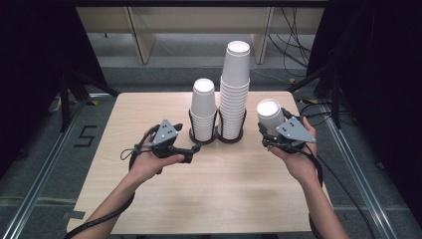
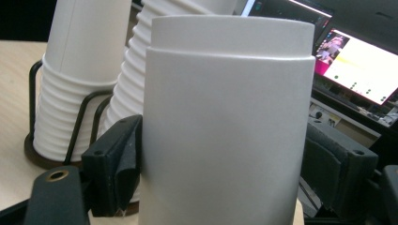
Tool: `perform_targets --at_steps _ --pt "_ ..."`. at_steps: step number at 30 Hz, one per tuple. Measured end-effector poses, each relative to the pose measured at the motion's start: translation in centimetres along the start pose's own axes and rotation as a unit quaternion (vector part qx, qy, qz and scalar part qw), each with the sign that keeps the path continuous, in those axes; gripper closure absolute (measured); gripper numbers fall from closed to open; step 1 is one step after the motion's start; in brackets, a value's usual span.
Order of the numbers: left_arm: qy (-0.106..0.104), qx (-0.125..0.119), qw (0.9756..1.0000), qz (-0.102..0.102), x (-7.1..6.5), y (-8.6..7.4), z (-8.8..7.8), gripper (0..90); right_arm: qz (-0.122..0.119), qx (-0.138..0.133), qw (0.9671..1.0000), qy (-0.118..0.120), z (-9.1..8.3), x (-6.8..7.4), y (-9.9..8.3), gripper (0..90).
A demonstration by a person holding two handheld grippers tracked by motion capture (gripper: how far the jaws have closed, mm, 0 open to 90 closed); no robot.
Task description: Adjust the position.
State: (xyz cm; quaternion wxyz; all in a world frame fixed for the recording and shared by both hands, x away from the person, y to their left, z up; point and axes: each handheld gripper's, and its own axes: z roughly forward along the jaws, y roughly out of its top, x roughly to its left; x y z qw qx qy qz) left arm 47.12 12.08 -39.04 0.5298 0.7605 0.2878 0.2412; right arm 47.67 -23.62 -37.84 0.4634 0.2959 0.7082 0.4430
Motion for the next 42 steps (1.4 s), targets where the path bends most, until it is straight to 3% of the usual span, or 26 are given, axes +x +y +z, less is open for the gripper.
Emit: perform_targets --at_steps 4,5,6,11,15,19,25,30,34,36,37,39,42 --pt "-0.002 0.003 1.0000 0.000 -0.1 -0.2 0.2 9.4 -0.017 0.012 0.9998 0.007 0.1 0.5 -0.7 20.4" --pt "-0.002 0.005 1.0000 0.001 -0.1 -0.3 0.2 9.4 -0.037 0.012 0.9992 0.007 0.2 0.5 -0.8 20.4" --pt "-0.003 0.006 1.0000 0.001 -0.1 -0.3 0.3 9.4 -0.031 0.017 0.9993 0.009 0.2 0.7 -1.0 20.4" --pt "-0.006 0.011 0.9999 0.000 -0.2 -0.6 0.5 9.5 -0.054 0.026 0.9981 0.017 0.4 1.1 -1.7 20.3" --pt "-0.008 0.015 0.9998 -0.002 -0.3 -0.7 0.7 9.5 -0.090 0.032 0.9952 0.020 0.5 1.5 -2.1 20.2" --pt "-0.009 0.015 0.9998 -0.005 -0.4 -0.8 0.9 9.6 -0.102 0.041 0.9937 0.021 0.5 2.0 -2.4 20.1" --pt "-0.015 0.021 0.9997 -0.006 -0.6 -0.9 1.2 9.6 -0.142 0.050 0.9881 0.029 0.7 2.8 -2.7 20.0" --pt "-0.019 0.025 0.9995 -0.007 -0.9 -0.9 1.6 9.6 -0.183 0.056 0.9807 0.037 0.8 3.7 -3.0 20.0" --pt "-0.028 0.032 0.9991 -0.007 -1.0 -1.0 2.0 9.7 -0.227 0.061 0.9712 0.038 0.9 4.6 -3.3 20.0" --pt "-0.029 0.035 0.9989 -0.010 -1.1 -1.1 2.2 9.7 -0.260 0.059 0.9632 0.037 1.0 4.9 -3.3 20.0" --pt "-0.032 0.037 0.9988 -0.008 -1.2 -1.1 2.3 9.8 -0.266 0.061 0.9611 0.039 0.9 5.2 -3.4 20.0" --pt "-0.037 0.042 0.9984 -0.007 -1.3 -1.1 2.6 9.8 -0.291 0.067 0.9536 0.040 0.9 5.7 -3.5 20.0" --pt "-0.047 0.049 0.9976 -0.015 -1.5 -1.1 3.0 10.0 -0.312 0.069 0.9466 0.043 0.9 6.6 -3.6 20.0"
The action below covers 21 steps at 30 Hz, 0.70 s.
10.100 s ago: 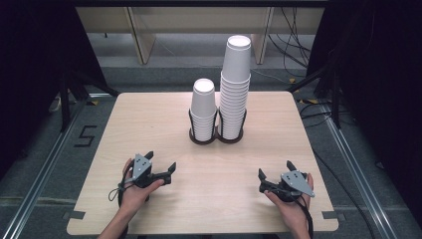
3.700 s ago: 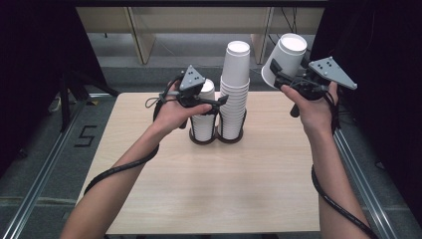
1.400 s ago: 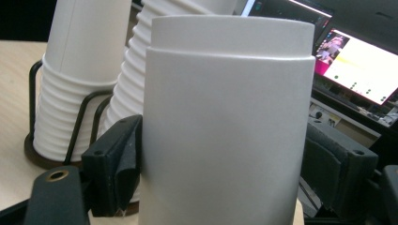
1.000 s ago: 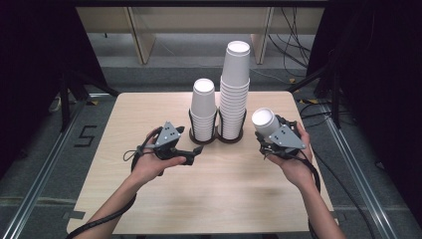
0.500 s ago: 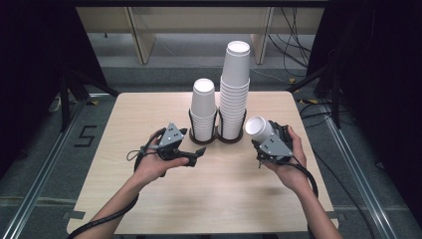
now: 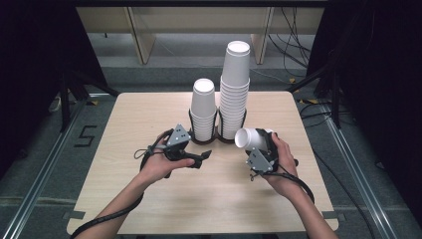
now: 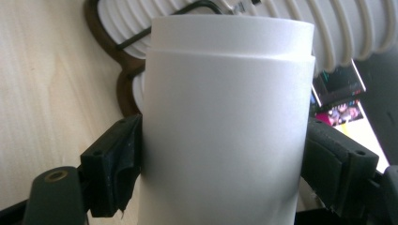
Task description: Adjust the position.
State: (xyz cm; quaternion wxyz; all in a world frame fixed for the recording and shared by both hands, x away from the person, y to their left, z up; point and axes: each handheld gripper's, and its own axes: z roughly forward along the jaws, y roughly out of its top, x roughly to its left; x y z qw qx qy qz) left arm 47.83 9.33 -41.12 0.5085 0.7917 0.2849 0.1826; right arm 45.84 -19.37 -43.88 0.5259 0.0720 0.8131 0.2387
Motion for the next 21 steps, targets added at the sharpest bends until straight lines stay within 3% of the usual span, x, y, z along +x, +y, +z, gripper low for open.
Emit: perform_targets --at_steps 1,4,7,8,10,11,14,16,17,19,20,21 --pt "-0.005 0.003 1.0000 -0.001 -0.1 0.0 0.2 10.2 -0.021 -0.007 0.9998 -0.001 0.0 0.1 0.2 20.0" --pt "-0.015 0.013 0.9998 0.001 -0.3 0.1 0.6 10.9 -0.052 -0.009 0.9986 0.001 0.0 0.8 0.5 20.0" --pt "-0.025 0.015 0.9996 0.000 -0.4 0.2 1.1 11.3 -0.094 -0.010 0.9955 -0.006 0.0 1.5 0.8 20.0" --pt "-0.024 0.024 0.9994 0.003 -0.5 0.3 1.1 11.3 -0.119 0.001 0.9928 -0.001 -0.1 1.6 0.9 20.0" --pt "-0.029 0.022 0.9993 -0.002 -0.6 0.4 1.5 11.3 -0.151 -0.004 0.9885 -0.003 -0.1 1.8 1.1 20.0" --pt "-0.032 0.026 0.9991 0.001 -0.6 0.4 1.6 11.3 -0.174 -0.006 0.9847 -0.005 -0.1 1.9 1.3 20.0" --pt "-0.039 0.034 0.9987 0.003 -0.8 0.6 1.8 11.4 -0.193 -0.008 0.9812 -0.003 -0.2 2.5 1.4 20.0" --pt "-0.047 0.033 0.9983 0.005 -0.8 0.6 2.1 11.4 -0.218 -0.013 0.9759 -0.006 -0.2 2.6 1.7 20.0" --pt "-0.047 0.033 0.9983 0.003 -0.9 0.7 2.1 11.4 -0.239 -0.016 0.9709 -0.008 -0.3 2.6 1.9 20.0" --pt "-0.052 0.036 0.9980 0.003 -1.0 0.9 2.3 11.4 -0.254 -0.018 0.9670 -0.008 -0.3 2.8 2.0 20.0" --pt "-0.056 0.036 0.9978 0.003 -1.1 1.0 2.3 11.3 -0.255 -0.017 0.9667 -0.009 -0.3 3.1 2.0 20.0" --pt "-0.060 0.035 0.9975 0.003 -1.2 1.1 2.4 11.2 -0.243 -0.022 0.9697 -0.011 -0.3 3.4 2.0 20.0"
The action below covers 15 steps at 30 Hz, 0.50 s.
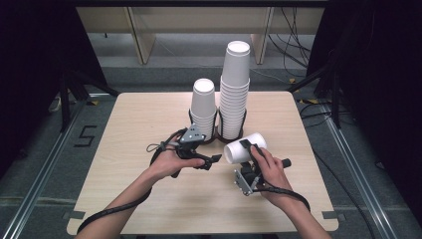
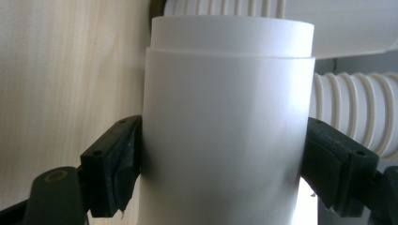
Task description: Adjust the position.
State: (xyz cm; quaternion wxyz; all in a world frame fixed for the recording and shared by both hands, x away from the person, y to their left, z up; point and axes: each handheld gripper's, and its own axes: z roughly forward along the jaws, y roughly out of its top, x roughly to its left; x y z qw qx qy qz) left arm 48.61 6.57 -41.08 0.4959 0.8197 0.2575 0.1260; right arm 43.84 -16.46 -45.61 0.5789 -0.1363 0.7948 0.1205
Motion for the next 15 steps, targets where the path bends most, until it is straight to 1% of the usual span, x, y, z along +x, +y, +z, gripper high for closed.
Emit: perform_targets --at_steps 2,3,4,5,6,7,8,9,10,11,12,13,15 --pt "-0.007 0.004 1.0000 -0.003 -0.2 0.2 0.1 10.3 -0.016 0.005 0.9999 0.001 -0.1 0.1 0.2 20.0" --pt "-0.011 0.009 0.9999 0.000 -0.2 0.3 0.2 9.4 -0.033 0.000 0.9994 0.003 -0.1 0.0 0.2 20.0" --pt "-0.012 0.008 0.9999 0.002 -0.4 0.4 0.4 8.8 -0.054 0.004 0.9985 0.009 -0.1 -0.2 0.3 20.0" --pt "-0.015 0.012 0.9998 0.002 -0.5 0.5 0.5 7.9 -0.028 -0.003 0.9996 -0.002 -0.1 0.3 0.5 20.0" --pt "-0.017 0.008 0.9998 0.000 -0.7 0.5 0.7 7.2 -0.034 -0.005 0.9994 -0.002 0.0 0.3 0.6 20.1" --pt "-0.024 0.015 0.9996 0.006 -0.7 0.6 0.9 6.8 -0.070 -0.005 0.9974 0.013 0.0 0.1 0.6 20.0" --pt "-0.023 0.020 0.9995 0.009 -0.9 0.7 1.0 6.1 -0.048 -0.014 0.9987 -0.005 0.1 0.4 0.8 20.1" --pt "-0.024 0.023 0.9994 0.009 -1.0 0.7 1.2 5.6 -0.075 -0.011 0.9971 0.010 0.1 0.4 0.8 20.1" --pt "-0.025 0.029 0.9992 0.009 -1.2 0.8 1.4 5.2 -0.090 -0.003 0.9959 0.010 -0.1 0.3 0.9 20.0" --pt "-0.028 0.032 0.9991 0.009 -1.3 0.8 1.6 5.0 -0.098 -0.013 0.9950 0.013 0.1 0.3 1.0 20.0" --pt "-0.032 0.033 0.9989 0.009 -1.4 0.8 1.8 4.7 -0.097 -0.011 0.9952 0.011 0.0 0.4 1.1 20.0" --pt "-0.034 0.035 0.9987 0.011 -1.6 0.8 2.0 4.3 -0.106 -0.018 0.9942 0.003 0.1 0.4 1.2 20.1" --pt "-0.037 0.044 0.9982 0.015 -1.8 0.9 2.3 4.2 -0.116 -0.008 0.9931 0.015 0.0 0.4 1.4 20.1"
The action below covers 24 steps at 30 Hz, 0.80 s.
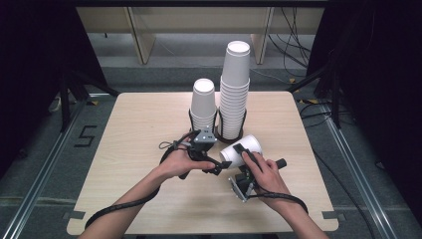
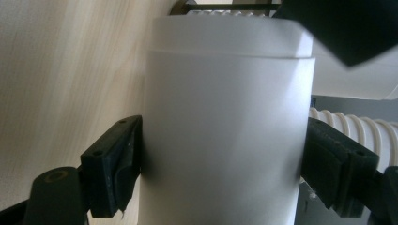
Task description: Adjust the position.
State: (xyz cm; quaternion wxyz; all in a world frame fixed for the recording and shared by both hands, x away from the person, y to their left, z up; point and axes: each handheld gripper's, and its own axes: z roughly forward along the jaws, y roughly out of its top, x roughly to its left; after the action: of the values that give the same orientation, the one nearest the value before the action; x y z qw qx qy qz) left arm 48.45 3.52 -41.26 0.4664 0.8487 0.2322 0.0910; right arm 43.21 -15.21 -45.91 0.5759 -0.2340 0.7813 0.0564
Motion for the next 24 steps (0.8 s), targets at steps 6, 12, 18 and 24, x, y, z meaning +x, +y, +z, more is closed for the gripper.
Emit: perform_targets --at_steps 6,12,18,24 --pt "-0.006 0.007 1.0000 0.001 -0.5 0.2 1.0 4.2 0.002 -0.001 1.0000 -0.003 0.0 0.2 0.3 20.1" --pt "-0.010 0.018 0.9998 0.007 -0.9 0.3 2.1 5.3 0.006 -0.002 1.0000 -0.006 -0.1 0.2 0.4 20.0" --pt "-0.009 0.023 0.9996 0.012 -1.0 0.4 2.6 7.8 0.012 -0.012 0.9997 -0.019 0.0 0.4 0.5 20.1" --pt "-0.011 0.029 0.9993 0.019 -1.2 0.5 3.0 13.3 0.006 -0.012 0.9996 -0.023 -0.1 0.2 0.7 20.0"
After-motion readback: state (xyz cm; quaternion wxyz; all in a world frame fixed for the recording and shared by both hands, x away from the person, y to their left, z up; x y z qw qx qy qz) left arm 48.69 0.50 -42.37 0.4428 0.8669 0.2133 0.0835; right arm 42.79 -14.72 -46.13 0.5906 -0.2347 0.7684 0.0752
